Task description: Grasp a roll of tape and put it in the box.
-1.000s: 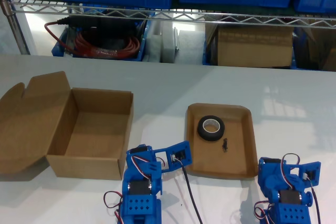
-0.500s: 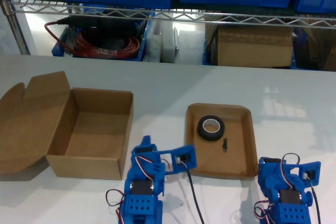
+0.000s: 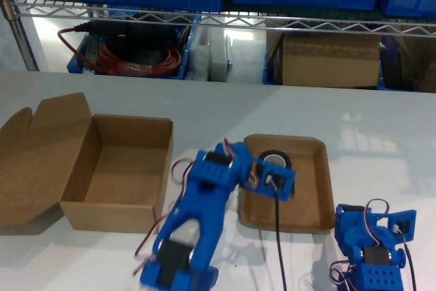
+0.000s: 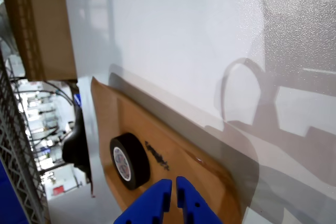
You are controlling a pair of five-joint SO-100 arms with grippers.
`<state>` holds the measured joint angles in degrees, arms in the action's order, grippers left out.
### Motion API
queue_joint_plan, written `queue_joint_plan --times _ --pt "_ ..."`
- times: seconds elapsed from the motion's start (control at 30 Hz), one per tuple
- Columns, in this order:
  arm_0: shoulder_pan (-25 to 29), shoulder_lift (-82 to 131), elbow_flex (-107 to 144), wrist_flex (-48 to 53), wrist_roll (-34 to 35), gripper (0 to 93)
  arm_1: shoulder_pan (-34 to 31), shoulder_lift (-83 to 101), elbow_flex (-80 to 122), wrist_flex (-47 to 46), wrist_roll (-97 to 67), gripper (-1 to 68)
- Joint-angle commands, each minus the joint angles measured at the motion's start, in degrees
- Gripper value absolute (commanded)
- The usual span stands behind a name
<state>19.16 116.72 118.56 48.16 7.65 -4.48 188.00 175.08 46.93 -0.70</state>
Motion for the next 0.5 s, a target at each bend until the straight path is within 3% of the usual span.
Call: queue_joint_plan --times 0.0,0.47 --pt "3.0 -11.2 -12.6 0.7 1.3 25.0 -0.2 0.4 0.8 -0.3 0.2 0.3" --pt "9.3 -39.2 -37.3 8.3 2.6 25.2 -0.2 0.4 0.8 -0.3 0.2 0.3"
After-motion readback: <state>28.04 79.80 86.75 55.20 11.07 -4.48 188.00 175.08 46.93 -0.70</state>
